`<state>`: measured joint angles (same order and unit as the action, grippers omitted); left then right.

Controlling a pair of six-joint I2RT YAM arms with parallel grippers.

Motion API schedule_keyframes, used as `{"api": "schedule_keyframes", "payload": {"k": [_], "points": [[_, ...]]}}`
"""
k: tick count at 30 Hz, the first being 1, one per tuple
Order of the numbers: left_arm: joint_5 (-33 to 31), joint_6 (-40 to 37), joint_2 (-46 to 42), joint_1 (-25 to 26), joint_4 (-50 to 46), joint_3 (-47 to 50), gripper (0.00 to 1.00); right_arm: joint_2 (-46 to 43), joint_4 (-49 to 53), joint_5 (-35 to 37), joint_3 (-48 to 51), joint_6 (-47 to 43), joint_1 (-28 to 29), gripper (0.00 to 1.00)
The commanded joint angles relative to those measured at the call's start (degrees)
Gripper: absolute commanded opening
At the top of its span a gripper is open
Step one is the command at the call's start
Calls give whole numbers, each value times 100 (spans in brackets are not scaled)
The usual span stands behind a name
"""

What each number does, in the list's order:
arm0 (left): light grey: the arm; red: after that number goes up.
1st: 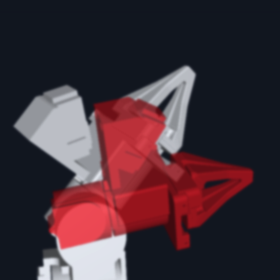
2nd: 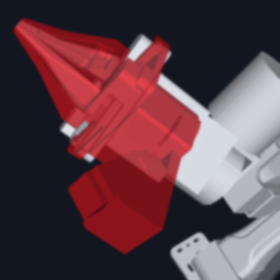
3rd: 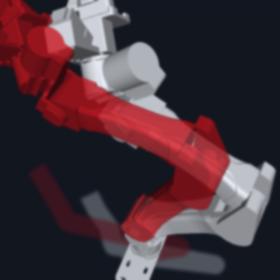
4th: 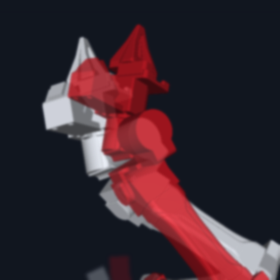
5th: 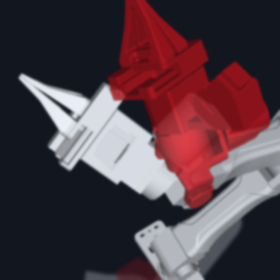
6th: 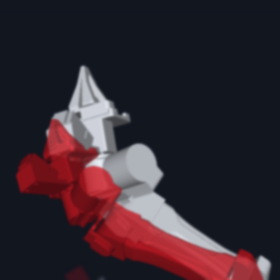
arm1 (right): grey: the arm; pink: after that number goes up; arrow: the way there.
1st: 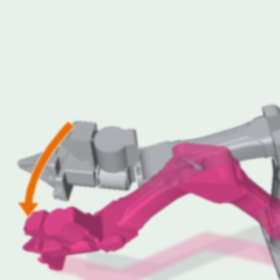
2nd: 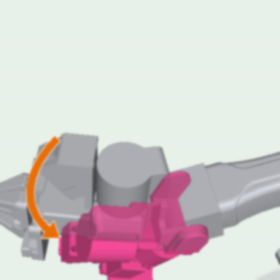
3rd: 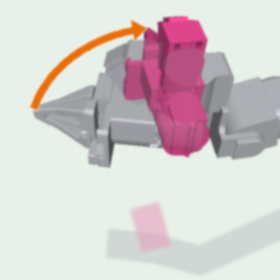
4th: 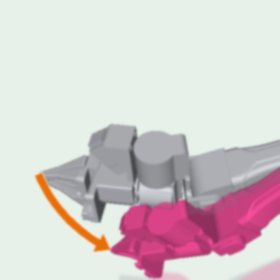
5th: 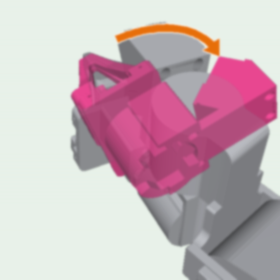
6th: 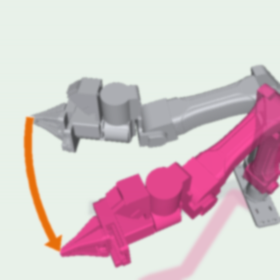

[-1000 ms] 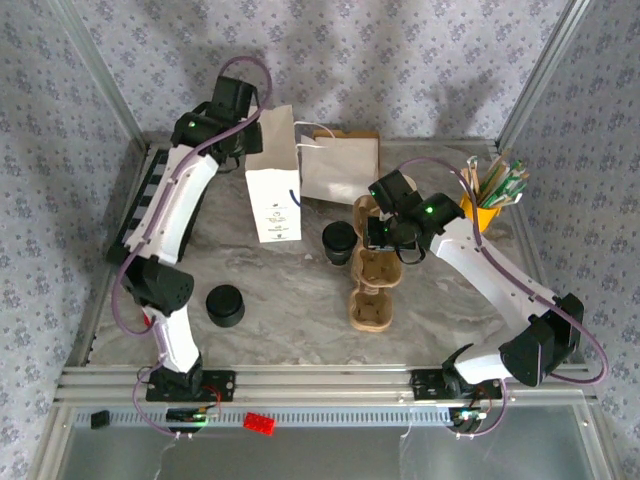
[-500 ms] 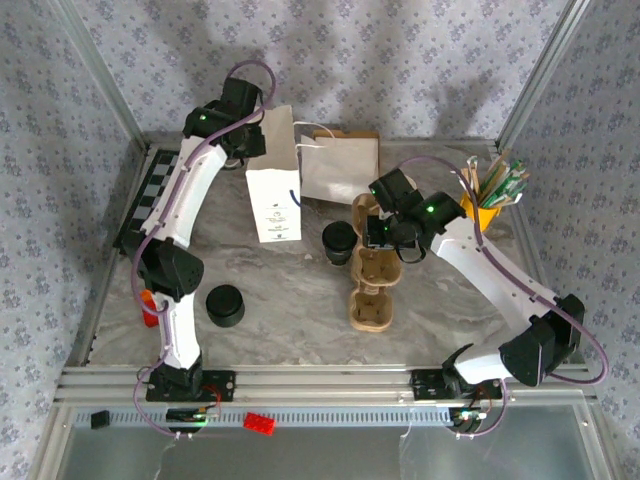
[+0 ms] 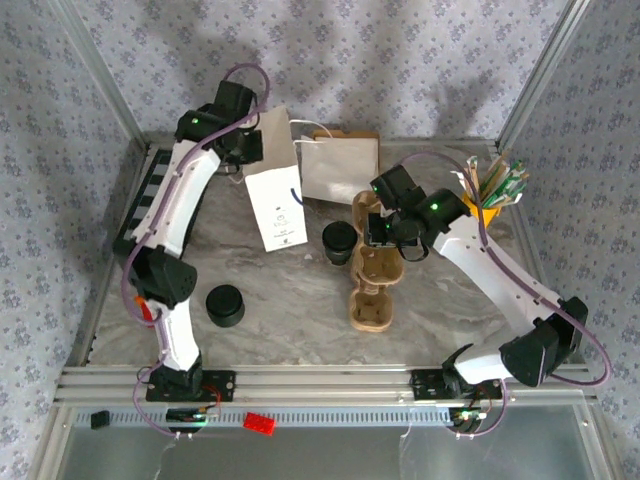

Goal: Pack the takeout coffee

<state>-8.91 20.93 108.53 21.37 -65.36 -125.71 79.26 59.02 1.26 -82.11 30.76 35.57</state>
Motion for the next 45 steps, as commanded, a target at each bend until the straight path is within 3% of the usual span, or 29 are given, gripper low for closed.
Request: {"api": "schedule_keyframes", "payload": {"k": [1, 6, 16, 35, 45], "points": [[382, 146, -827, -16, 43, 583, 0, -201, 393, 72, -209, -20, 62, 29], [556, 324, -1931, 117, 449, 1945, 0, -341, 617, 88, -209, 76, 116, 29], [889, 995, -3265, 618, 871, 3388, 0, -515, 856, 237, -200, 202, 211, 29], [908, 2443, -4262, 1210, 1317, 4339, 0, -580, 1066, 303, -356, 229, 222, 29], [441, 3208, -4803, 2033, 1513, 5090, 0, -736, 1239, 383, -407, 231, 230, 29]]}}
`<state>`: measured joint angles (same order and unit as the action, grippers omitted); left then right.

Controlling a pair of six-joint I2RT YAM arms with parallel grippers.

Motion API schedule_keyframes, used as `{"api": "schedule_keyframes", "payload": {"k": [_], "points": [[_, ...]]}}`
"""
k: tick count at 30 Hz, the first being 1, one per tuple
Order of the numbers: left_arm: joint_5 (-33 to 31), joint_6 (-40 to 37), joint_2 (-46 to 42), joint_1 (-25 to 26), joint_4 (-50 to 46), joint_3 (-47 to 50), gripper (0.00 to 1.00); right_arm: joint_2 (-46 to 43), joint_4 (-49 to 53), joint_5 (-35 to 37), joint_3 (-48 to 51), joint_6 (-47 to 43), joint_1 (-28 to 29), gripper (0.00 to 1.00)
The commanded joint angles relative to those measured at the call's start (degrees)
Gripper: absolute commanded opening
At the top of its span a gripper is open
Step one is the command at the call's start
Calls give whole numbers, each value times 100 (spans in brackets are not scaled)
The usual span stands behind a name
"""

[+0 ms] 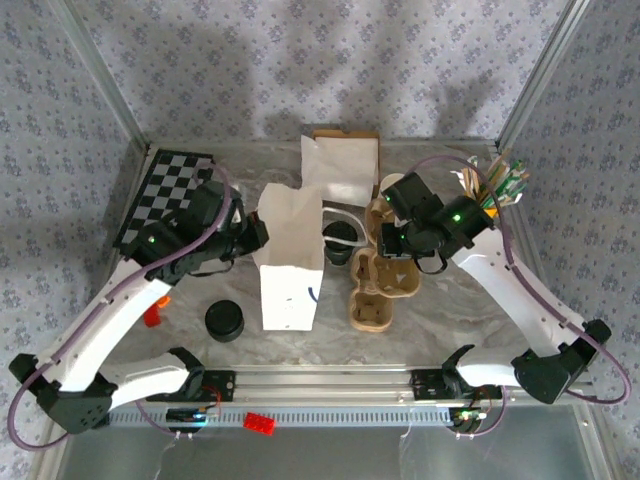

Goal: Pack the takeout coffee

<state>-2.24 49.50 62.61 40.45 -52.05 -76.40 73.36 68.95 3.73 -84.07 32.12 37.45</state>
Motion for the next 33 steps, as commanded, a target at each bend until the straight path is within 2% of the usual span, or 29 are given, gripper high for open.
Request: {"api": "schedule_keyframes", "payload": {"k": [1, 3, 8, 15, 25, 33], "points": [[-261, 375, -235, 166, 166, 204, 0, -160, 280, 145, -230, 106, 38, 29], [-329, 394, -249, 196, 70, 261, 0, -175, 353, 157, -306, 143, 50, 29], [-390, 97, -258, 222, -229, 69, 25, -156, 629, 339, -577, 216, 81, 29], [-444, -235, -273, 236, -689, -305, 33, -95, 976, 534, -1009, 238, 96, 29], [-501, -591, -91, 265, -625, -487, 35, 317, 1287, 606, -2098, 488, 434, 28], [-753, -757, 111, 267, -337, -473, 18, 897, 1319, 537, -3128, 764, 939, 27]]}}
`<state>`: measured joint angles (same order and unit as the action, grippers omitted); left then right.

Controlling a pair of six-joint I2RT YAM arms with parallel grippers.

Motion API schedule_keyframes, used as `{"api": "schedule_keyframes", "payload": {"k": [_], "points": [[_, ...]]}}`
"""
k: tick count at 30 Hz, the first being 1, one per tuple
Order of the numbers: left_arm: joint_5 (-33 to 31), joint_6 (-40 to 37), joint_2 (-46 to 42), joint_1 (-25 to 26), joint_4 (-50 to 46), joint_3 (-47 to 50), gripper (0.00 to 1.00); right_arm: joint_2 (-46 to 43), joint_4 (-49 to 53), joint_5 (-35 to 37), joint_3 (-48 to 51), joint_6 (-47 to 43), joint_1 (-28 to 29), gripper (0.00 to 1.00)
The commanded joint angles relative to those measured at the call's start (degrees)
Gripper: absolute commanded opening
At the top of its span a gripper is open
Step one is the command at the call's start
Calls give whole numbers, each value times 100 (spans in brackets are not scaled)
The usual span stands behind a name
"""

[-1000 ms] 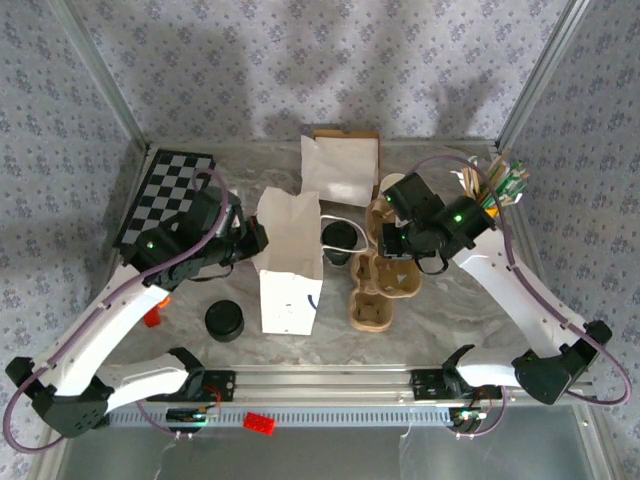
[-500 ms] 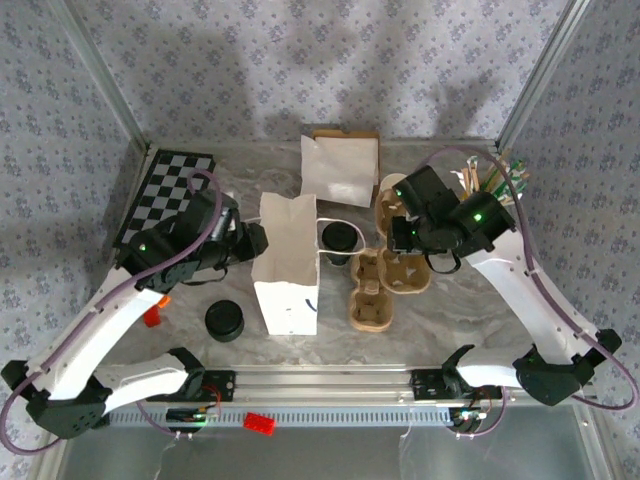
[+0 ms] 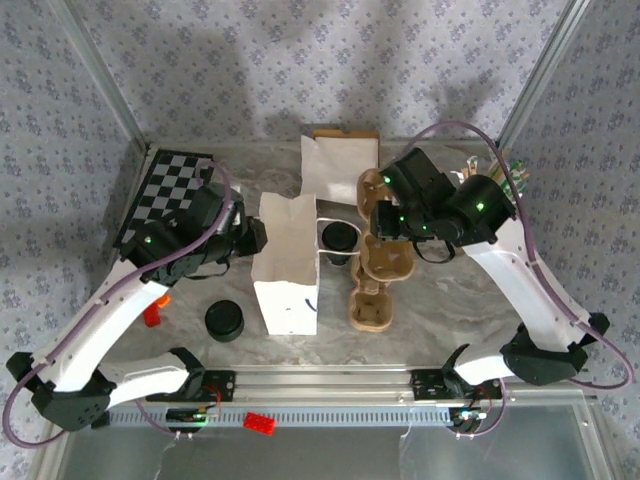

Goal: Pack the takeout coffee

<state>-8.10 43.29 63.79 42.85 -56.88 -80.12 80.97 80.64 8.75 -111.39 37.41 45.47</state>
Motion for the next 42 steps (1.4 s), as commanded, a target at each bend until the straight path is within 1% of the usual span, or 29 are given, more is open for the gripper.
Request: {"api": "schedule_keyframes", "payload": {"k": [1, 4, 11, 16, 20, 24, 26, 29, 34, 39, 42], "points": [[-169, -134, 16, 22, 189, -101, 17, 203, 154, 23, -506, 270, 187, 27], [-166, -101, 59, 29, 323, -94, 11, 384, 107, 23, -848, 370, 358, 27], [-152, 201, 145, 30, 762, -20, 3, 1007, 129, -5, -1813, 530, 737, 27], [-146, 453, 77, 28, 1048, 137, 1, 1439, 18, -80, -2311, 566, 929, 27], [-272, 513, 37, 35, 1006, 171, 1, 1848, 47, -97, -2771, 580, 1006, 27], [-237, 549, 11, 38, 986, 268, 1, 2124, -188, -124, -2842, 581, 1018, 27], [-215, 550, -25, 32, 988, 277, 1, 2312, -194, -137, -3033, 609, 1042, 26], [-235, 523, -60, 35, 930, 286, 4, 2589, -28, 40, -3388, 593, 1126, 26], [-166, 565, -162, 39, 958, 395, 5, 2748, -86, 77, -3415, 618, 1237, 26], [-177, 599, -250, 34, 950, 495, 5, 2854, -4, 354, -3337, 624, 1332, 26], [-140, 598, -321, 36, 948, 567, 9, 2901, -6, 405, -3249, 630, 1328, 25]]}}
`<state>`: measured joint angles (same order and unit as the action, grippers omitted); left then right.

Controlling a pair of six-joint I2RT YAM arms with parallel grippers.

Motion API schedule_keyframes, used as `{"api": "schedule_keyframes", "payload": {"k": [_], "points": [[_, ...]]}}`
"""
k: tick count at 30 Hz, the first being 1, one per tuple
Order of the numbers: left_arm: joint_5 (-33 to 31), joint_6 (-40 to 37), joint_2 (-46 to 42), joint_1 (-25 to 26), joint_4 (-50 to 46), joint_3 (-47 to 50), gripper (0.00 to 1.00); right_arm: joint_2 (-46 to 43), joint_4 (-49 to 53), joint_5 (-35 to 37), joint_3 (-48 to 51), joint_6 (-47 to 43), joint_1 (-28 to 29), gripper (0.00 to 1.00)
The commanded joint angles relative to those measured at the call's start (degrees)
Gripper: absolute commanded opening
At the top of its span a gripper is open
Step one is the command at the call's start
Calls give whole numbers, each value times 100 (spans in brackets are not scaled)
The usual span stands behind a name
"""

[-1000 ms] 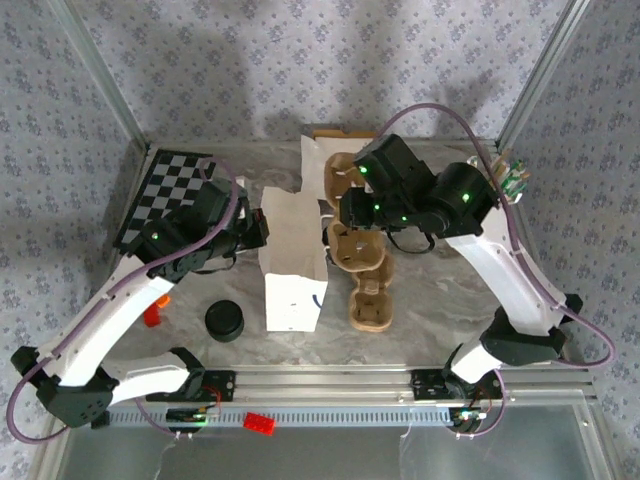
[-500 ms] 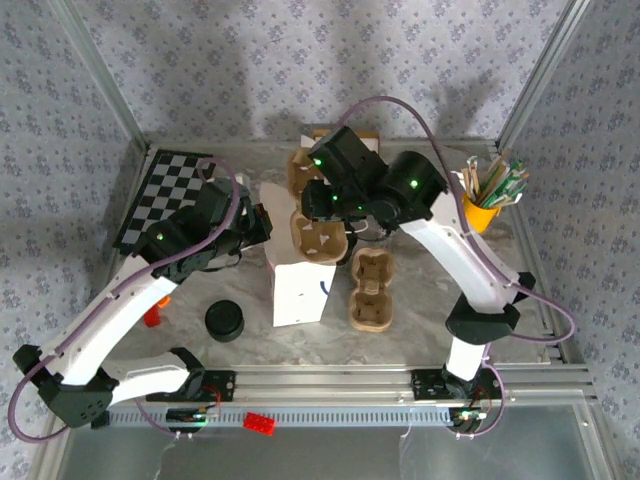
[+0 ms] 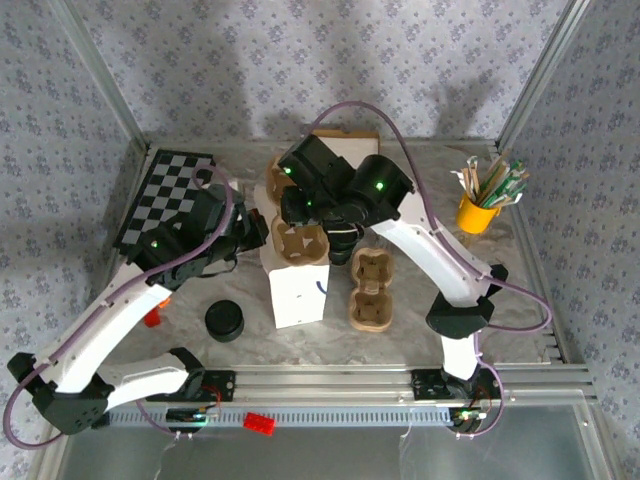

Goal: Pack the takeout coffee

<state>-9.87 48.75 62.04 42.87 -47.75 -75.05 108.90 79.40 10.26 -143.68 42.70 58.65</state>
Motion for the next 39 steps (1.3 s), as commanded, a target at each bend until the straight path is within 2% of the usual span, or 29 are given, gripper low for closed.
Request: {"api": "schedule_keyframes", "payload": {"k": [1, 9, 18, 27, 39], "points": [[31, 46, -180, 35, 21, 77, 10, 122, 124, 278, -18, 98, 9, 25], [64, 3, -426, 24, -171, 102, 14, 292, 69, 301, -161, 98, 134, 25], [191, -31, -421, -37, -108, 201, 0, 456, -21, 217, -425, -18, 279, 25], [187, 4, -524, -65, -101, 249, 0, 605, -24, -7, -409, 6, 266, 25], [175, 20, -649, -133, -146, 373, 0, 297, -20, 551, 210, 4, 135, 25]]}}
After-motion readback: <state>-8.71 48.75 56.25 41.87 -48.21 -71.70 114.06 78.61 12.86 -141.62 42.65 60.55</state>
